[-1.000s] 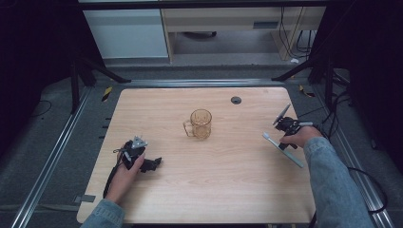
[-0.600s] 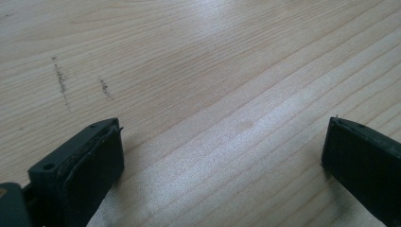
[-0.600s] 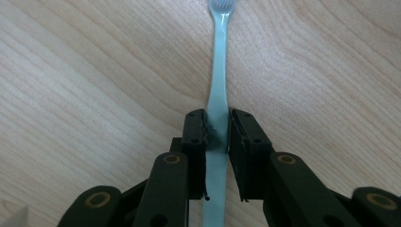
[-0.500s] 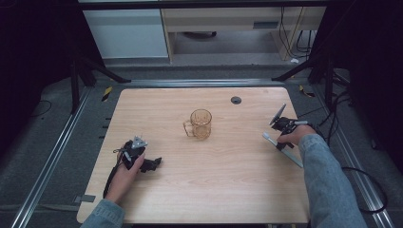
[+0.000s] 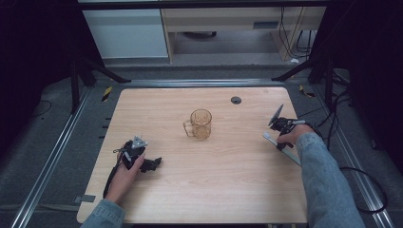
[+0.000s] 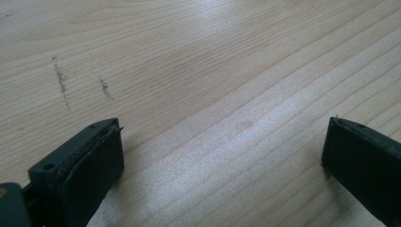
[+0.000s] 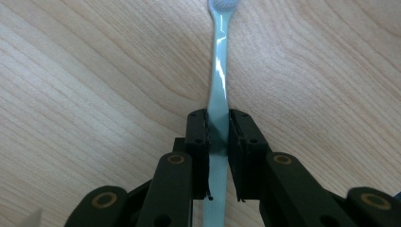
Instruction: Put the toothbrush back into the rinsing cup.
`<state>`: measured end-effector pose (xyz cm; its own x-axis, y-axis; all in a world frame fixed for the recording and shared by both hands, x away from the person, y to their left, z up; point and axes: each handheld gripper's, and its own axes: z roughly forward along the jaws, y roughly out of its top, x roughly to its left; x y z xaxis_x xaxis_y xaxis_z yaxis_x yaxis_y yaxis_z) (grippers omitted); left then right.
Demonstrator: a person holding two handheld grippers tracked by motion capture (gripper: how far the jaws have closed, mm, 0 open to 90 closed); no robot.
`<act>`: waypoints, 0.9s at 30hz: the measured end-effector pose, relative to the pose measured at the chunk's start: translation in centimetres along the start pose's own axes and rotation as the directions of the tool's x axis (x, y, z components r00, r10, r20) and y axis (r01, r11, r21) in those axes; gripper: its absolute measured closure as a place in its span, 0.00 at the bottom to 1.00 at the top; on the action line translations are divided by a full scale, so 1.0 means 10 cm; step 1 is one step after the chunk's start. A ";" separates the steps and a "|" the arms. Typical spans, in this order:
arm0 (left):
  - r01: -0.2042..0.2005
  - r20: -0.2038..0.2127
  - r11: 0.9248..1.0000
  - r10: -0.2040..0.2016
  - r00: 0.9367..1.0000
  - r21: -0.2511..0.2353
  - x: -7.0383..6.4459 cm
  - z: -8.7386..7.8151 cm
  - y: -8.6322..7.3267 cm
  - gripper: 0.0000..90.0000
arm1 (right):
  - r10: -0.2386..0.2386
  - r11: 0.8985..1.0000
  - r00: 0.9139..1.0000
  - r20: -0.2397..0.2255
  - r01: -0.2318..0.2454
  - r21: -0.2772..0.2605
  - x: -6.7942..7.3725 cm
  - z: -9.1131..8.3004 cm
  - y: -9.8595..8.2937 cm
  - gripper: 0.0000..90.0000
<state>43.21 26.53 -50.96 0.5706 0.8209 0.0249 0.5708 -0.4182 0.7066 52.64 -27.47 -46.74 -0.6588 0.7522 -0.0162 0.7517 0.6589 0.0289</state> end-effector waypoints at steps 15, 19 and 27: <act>0.000 0.000 1.000 0.000 1.000 0.000 0.00 0.00 0.00 0.00 | 0.010 0.998 1.000 -0.015 -0.011 -0.069 0.05 -0.21 -0.02 0.88; 0.004 0.000 1.000 -0.004 1.000 -0.004 0.00 0.00 0.00 0.00 | 0.010 0.990 1.000 -0.025 -0.014 -0.141 0.14 -0.36 -0.02 0.88; 0.003 0.000 1.000 -0.003 1.000 -0.002 0.00 0.00 0.00 0.00 | 0.008 0.983 0.999 -0.044 -0.016 -0.184 0.29 -0.52 0.08 0.88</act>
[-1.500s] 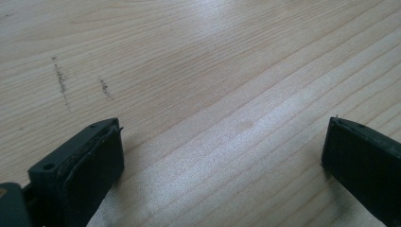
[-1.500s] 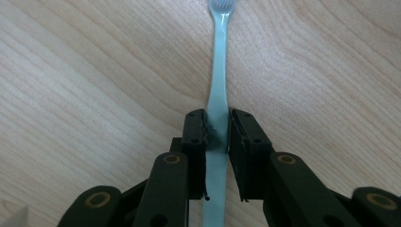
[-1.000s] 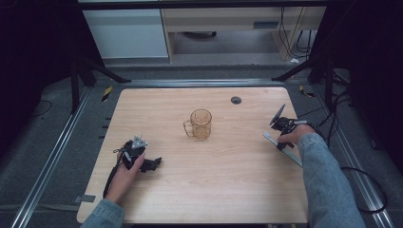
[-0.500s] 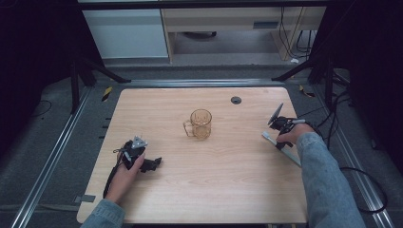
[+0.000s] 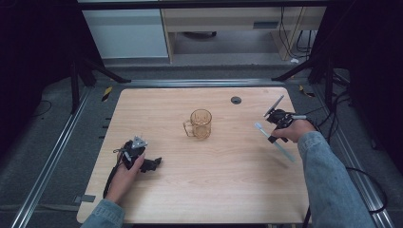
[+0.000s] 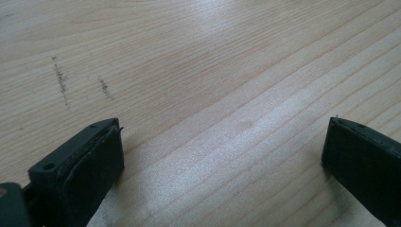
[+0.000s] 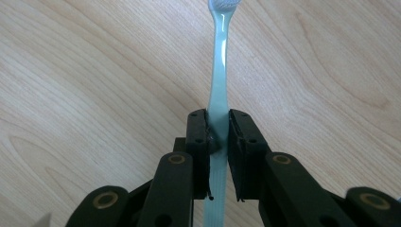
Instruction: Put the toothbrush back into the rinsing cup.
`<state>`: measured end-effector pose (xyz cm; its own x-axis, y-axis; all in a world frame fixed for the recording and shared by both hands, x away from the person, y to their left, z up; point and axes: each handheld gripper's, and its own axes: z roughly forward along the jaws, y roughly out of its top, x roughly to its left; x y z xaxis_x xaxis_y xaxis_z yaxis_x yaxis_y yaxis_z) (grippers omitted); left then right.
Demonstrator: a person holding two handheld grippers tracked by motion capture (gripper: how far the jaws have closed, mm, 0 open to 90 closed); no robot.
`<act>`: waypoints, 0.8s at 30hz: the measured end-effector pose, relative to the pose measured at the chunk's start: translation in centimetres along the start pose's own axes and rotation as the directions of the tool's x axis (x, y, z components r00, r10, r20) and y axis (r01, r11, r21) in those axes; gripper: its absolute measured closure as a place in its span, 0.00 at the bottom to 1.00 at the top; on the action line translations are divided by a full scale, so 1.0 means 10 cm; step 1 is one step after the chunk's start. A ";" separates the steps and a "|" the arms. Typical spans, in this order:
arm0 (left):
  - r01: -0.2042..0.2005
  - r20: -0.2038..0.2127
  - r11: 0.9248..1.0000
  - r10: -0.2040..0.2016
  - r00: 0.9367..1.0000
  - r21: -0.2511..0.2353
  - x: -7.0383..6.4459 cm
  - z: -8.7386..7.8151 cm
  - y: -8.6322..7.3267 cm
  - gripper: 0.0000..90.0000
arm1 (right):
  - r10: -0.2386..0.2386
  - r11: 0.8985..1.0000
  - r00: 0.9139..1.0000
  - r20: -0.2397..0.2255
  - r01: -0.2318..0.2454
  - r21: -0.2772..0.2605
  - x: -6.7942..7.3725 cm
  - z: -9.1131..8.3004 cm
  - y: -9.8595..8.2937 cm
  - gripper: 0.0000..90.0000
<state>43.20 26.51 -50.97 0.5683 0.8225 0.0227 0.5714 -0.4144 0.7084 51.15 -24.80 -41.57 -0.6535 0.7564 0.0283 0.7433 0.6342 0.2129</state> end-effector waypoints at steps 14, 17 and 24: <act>0.000 0.000 1.000 0.000 1.000 0.000 0.00 0.00 0.00 0.00 | -0.079 0.995 0.997 -0.009 0.078 -0.063 0.32 -0.10 0.10 0.88; -0.002 0.000 1.000 0.002 1.000 0.002 0.00 0.00 0.00 0.00 | -0.099 0.991 0.995 -0.012 0.098 -0.094 0.42 -0.12 0.14 0.88; -0.002 0.000 1.000 0.002 1.000 0.002 0.00 0.00 0.00 0.00 | -0.121 0.981 0.993 -0.007 0.119 -0.150 0.61 -0.15 0.24 0.88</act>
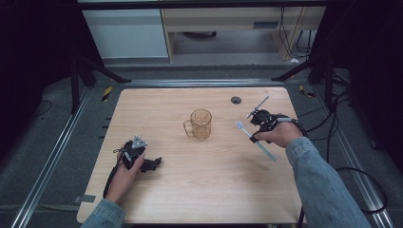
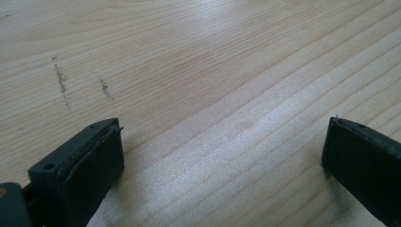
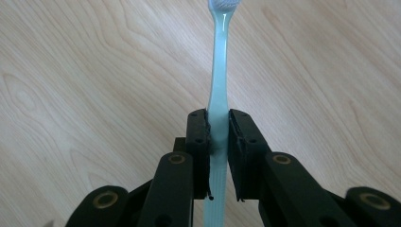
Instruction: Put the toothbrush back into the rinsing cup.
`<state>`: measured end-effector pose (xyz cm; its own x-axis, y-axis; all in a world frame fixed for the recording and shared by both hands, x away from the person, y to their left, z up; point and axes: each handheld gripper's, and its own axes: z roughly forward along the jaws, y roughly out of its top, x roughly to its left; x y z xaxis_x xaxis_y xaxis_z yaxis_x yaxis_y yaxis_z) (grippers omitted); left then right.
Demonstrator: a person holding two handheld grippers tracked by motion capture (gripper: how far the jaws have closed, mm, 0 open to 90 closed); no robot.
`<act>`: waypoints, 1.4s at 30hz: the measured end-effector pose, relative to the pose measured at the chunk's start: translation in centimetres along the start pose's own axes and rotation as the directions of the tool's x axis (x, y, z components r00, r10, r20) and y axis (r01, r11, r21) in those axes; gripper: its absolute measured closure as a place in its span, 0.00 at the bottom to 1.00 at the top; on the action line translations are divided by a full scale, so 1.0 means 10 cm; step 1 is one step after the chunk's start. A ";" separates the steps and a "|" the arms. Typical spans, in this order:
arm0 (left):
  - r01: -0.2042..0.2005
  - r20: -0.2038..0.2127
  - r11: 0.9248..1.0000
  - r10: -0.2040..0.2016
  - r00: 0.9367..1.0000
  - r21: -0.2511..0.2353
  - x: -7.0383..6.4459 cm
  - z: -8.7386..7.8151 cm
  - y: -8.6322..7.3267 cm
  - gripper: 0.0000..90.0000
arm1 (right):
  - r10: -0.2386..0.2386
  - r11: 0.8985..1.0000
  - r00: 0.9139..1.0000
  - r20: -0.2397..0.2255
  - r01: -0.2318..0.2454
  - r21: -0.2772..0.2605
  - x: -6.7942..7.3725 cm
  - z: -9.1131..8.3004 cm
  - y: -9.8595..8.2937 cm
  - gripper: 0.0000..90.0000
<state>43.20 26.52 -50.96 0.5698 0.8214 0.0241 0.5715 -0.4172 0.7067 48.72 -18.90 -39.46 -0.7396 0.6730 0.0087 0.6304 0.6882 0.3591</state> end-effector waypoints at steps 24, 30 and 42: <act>0.000 0.000 1.000 0.000 1.000 -0.001 0.00 0.00 0.00 0.00 | 0.057 0.951 0.998 0.008 -0.052 -0.303 0.70 0.09 0.12 0.88; 0.001 -0.001 1.000 -0.001 1.000 -0.001 0.00 0.00 0.00 0.00 | 0.063 0.939 0.998 0.015 -0.054 -0.339 0.94 0.16 0.14 0.88; 0.001 -0.001 1.000 -0.001 1.000 -0.001 0.00 0.00 0.00 0.00 | 0.042 0.912 0.999 -0.022 -0.048 -0.408 1.21 0.23 0.29 0.88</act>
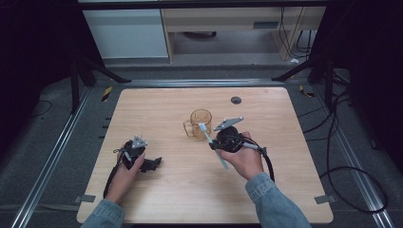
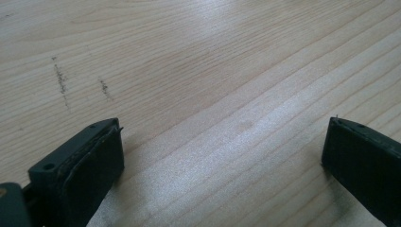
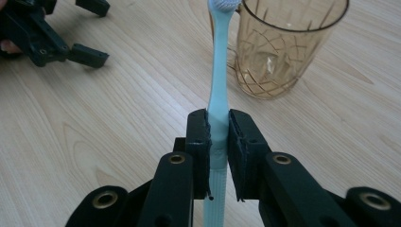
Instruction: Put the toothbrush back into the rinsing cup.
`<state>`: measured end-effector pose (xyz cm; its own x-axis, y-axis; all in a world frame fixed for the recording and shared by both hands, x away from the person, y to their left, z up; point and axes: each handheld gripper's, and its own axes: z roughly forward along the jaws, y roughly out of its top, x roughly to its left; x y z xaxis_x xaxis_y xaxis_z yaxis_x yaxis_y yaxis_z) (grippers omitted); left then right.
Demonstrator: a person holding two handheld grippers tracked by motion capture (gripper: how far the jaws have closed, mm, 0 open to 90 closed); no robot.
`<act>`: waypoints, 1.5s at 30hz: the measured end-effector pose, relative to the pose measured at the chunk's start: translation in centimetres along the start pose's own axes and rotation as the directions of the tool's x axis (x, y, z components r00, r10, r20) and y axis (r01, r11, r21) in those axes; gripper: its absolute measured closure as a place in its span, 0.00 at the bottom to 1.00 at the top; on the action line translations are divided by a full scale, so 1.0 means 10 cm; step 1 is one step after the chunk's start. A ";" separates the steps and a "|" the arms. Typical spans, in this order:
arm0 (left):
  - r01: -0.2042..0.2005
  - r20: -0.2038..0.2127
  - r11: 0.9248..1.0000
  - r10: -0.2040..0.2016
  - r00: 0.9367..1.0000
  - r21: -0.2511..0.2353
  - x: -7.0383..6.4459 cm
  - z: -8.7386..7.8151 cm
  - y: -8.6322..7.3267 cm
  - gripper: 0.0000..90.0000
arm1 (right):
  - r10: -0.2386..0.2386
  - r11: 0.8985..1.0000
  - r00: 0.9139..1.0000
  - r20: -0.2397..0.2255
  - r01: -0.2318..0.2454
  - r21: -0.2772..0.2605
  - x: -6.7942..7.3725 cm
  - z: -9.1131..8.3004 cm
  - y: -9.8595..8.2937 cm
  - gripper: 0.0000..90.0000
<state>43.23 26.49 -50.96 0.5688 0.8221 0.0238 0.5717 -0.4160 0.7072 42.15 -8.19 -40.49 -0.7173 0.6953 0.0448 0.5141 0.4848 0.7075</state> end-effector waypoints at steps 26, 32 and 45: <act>0.003 0.000 1.000 -0.003 1.000 -0.004 0.00 0.00 0.00 0.00 | 0.045 0.987 0.998 0.034 -0.039 -0.153 0.21 0.22 0.11 0.88; 0.003 0.000 1.000 -0.003 1.000 -0.003 0.00 0.00 0.00 0.00 | 0.042 0.975 0.998 0.041 -0.032 -0.220 0.30 0.26 0.16 0.88; 0.003 0.001 1.000 -0.003 1.000 -0.004 0.00 0.01 0.00 0.00 | 0.060 0.945 0.996 0.065 -0.036 -0.324 0.36 0.31 0.20 0.88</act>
<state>43.26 26.44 -50.98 0.5677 0.8230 0.0217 0.5709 -0.4125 0.7099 42.01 -3.07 -41.12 -0.6532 0.7561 0.0410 0.3593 0.2618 0.8958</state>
